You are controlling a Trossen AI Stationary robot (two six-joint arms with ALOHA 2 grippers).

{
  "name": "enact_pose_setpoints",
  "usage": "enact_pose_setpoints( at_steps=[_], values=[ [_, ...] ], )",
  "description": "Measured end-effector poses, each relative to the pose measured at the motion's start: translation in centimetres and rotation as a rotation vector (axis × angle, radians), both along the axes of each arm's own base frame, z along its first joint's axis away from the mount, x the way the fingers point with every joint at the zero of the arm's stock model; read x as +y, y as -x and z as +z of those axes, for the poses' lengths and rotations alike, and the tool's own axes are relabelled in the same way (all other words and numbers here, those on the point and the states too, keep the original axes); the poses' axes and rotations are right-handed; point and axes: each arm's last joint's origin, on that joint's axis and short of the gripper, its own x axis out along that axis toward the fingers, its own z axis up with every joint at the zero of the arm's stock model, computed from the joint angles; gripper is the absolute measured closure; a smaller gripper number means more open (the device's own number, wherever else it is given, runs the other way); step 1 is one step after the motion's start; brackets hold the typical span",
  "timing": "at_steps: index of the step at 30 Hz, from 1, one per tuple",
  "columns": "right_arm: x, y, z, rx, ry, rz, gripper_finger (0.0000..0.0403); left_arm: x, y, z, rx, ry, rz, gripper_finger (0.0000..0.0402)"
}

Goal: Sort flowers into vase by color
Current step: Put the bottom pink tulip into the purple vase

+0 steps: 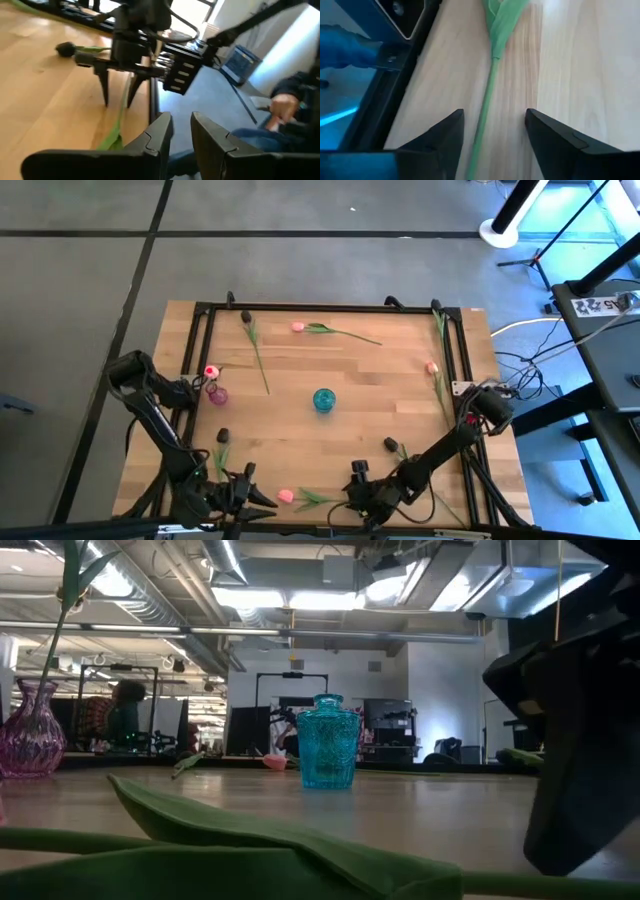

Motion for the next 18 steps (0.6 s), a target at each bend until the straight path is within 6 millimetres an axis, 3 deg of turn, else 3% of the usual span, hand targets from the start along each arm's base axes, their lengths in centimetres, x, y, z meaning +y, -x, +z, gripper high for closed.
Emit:
enact_pose_setpoints(
  at_steps=[11, 18],
  values=[
    [-0.39, 0.23, -0.24, 0.034, 0.071, 0.012, 0.0381, 0.33, -0.12, -0.56, -0.039, -0.075, 0.157, 0.033],
    [-0.97, -0.24, 0.33, 0.025, 0.06, -0.019, 0.0387, 0.9, -0.49, -0.46, -0.072, -0.154, 0.254, 0.033]
  ],
)
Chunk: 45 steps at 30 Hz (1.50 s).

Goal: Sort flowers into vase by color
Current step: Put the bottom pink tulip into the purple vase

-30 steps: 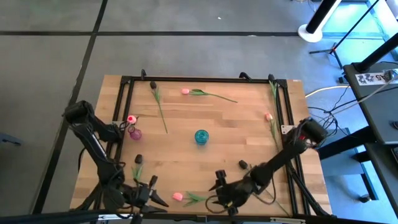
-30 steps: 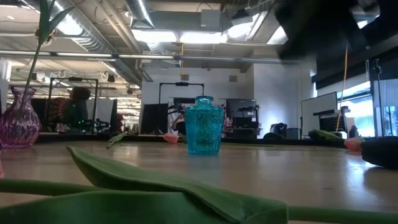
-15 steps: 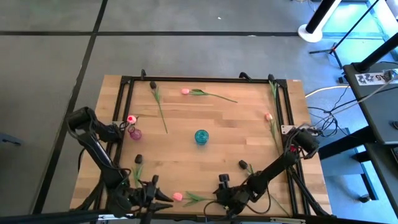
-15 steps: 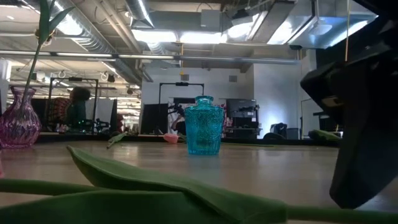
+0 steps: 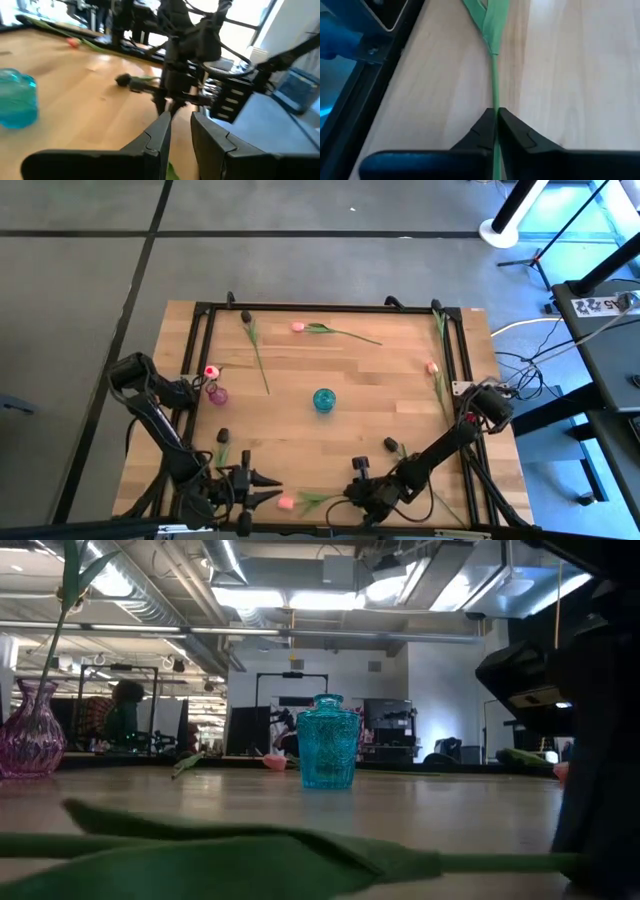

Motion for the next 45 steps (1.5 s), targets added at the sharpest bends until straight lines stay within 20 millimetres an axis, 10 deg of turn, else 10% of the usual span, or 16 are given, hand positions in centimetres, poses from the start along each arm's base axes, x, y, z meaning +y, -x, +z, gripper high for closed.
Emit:
enact_pose_setpoints(
  at_steps=[14, 32, 45],
  values=[
    [-4.6, 3.8, 12.6, -0.358, 0.004, -0.019, 0.0398, 1.2, 0.8, 2.7, -0.059, -0.166, 0.153, 0.0266],
    [-7.3, 6.8, 14.0, -0.939, -0.242, 0.078, 0.0401, 5.2, -5.4, 4.0, -0.108, -0.161, 0.065, 0.0255],
    [-7.9, 2.6, 13.4, -1.009, -0.24, 0.09, 0.0401, 7.1, -7.2, 7.5, -0.409, -0.26, -0.131, 0.0256]
  ],
)
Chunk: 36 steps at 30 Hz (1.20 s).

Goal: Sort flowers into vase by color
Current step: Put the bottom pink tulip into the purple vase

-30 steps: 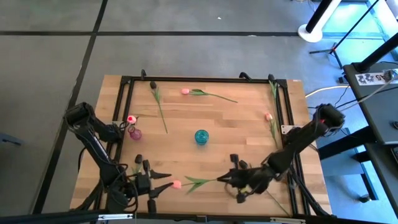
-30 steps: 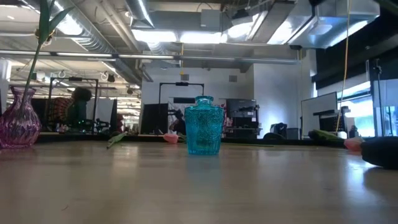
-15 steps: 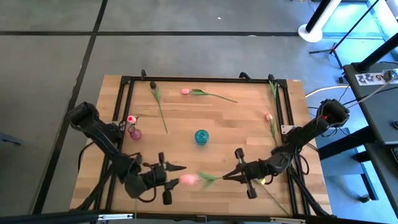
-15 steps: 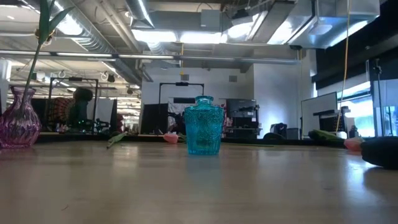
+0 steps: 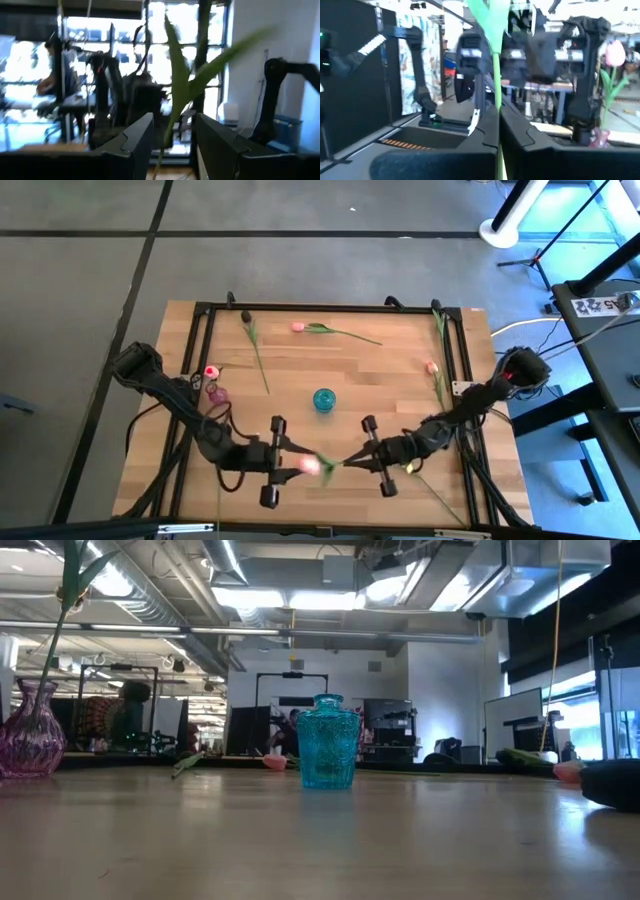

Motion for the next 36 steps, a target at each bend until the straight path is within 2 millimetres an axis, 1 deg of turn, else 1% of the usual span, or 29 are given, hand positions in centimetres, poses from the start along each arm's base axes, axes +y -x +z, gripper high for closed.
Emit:
enact_pose_setpoints(
  at_steps=[3, 6, 12, 17, 22, 26, 30, 33, 34, 36],
  values=[
    [-0.1, -1.1, 0.5, -0.018, -0.01, -0.008, 0.0402, -0.2, 0.3, 0.4, -0.034, -0.018, -0.009, 0.0256],
    [0.0, -1.5, 1.5, -0.048, -0.007, -0.007, 0.0402, -0.6, 0.8, 0.8, -0.074, -0.04, -0.009, 0.0256],
    [-0.4, -2.4, 2.6, -0.067, 0.005, 0.012, 0.0402, -0.1, 0.7, 1.3, -0.124, -0.07, 0.028, 0.0257],
    [-1.3, -3.7, 2.7, 0.025, 0.024, -0.007, 0.0402, 0.6, 0.4, 1.7, -0.17, -0.068, 0.022, 0.0259],
    [-2.0, -4.1, 2.8, 0.021, 0.007, -0.026, 0.0402, 0.8, 0.6, 2.3, -0.243, -0.061, 0.011, 0.0271],
    [-2.0, -4.0, 3.0, -0.006, 0.012, -0.028, 0.0402, 0.8, 0.9, 2.6, -0.262, -0.04, 0.035, 0.0294],
    [-2.0, -4.0, 3.0, -0.004, 0.013, -0.027, 0.0392, 0.9, 1.0, 2.6, -0.243, -0.009, 0.087, 0.0337],
    [-2.0, -4.0, 3.0, 0.0, 0.014, -0.027, 0.0365, 1.0, 1.0, 2.6, -0.229, 0.004, 0.118, 0.0379],
    [-2.0, -4.0, 2.9, 0.003, 0.015, -0.027, 0.0351, 1.0, 1.0, 2.5, -0.223, 0.009, 0.131, 0.0388],
    [-2.0, -4.0, 2.9, 0.01, 0.017, -0.026, 0.0319, 1.0, 1.1, 2.6, -0.204, 0.026, 0.168, 0.0392]
  ],
)
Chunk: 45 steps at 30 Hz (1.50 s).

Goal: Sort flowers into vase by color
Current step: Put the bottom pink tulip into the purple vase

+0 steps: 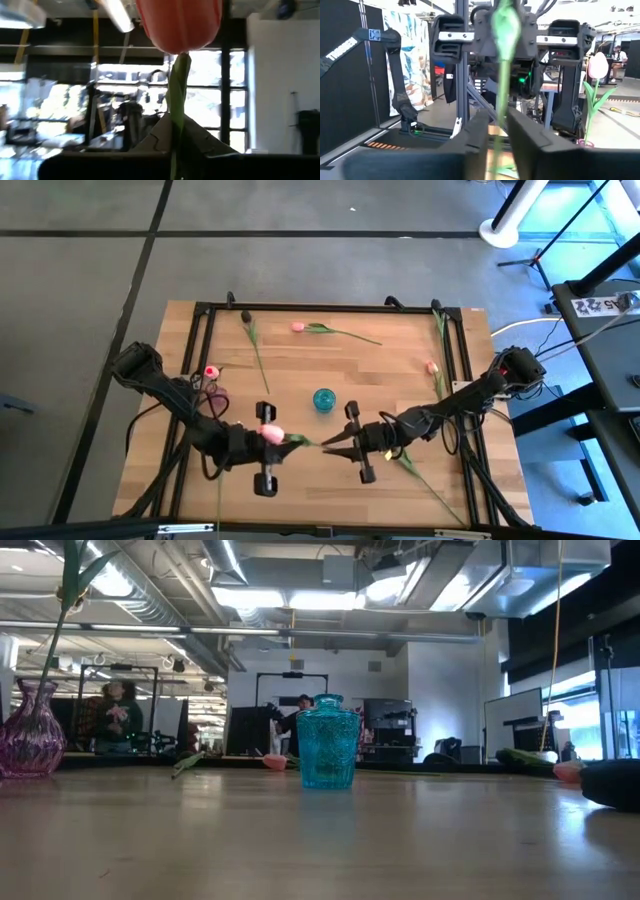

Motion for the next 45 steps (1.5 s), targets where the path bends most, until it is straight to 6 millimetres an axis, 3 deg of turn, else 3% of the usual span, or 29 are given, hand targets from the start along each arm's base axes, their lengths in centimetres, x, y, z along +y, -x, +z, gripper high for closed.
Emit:
enact_pose_setpoints(
  at_steps=[7, 13, 17, 21, 25, 28, 33, 40, 45],
  values=[
    [-0.2, 0.6, 1.1, -0.028, -0.01, 0.007, 0.0202, -1.6, 2.7, 0.9, 0.121, 0.004, 0.1, 0.0393],
    [0.8, 1.3, 1.1, 0.004, 0.014, 0.059, 0.0161, -3.6, 7.5, 2.2, 0.291, -0.036, 0.11, 0.0393],
    [1.0, 1.3, 0.4, 0.074, 0.043, 0.043, 0.0158, -4.8, 10.1, 2.0, 0.351, -0.066, -0.071, 0.0394],
    [1.1, 1.3, 0.3, 0.084, 0.048, 0.026, 0.0158, -5.4, 9.0, 0.8, 0.369, -0.095, -0.391, 0.0394],
    [1.0, 1.3, 0.2, 0.085, 0.051, 0.024, 0.0158, -3.9, 5.4, -0.2, 0.392, -0.095, -0.514, 0.0394],
    [1.0, 1.3, 0.2, 0.087, 0.054, 0.021, 0.0158, -2.2, 4.7, 0.1, 0.442, -0.117, -0.552, 0.0394],
    [1.2, 1.4, -0.3, 0.137, 0.078, 0.027, 0.0158, 1.3, 8.7, 3.1, 0.53, -0.059, -0.534, 0.0394],
    [1.0, 1.3, -0.9, 0.192, 0.104, -0.045, 0.0158, 6.1, 15.2, 4.9, 0.616, -0.014, -0.362, 0.0394],
    [0.7, 1.2, -0.9, 0.188, 0.124, -0.15, 0.0158, 9.0, 18.3, 6.1, 0.573, -0.025, -0.406, 0.0394]
  ],
)
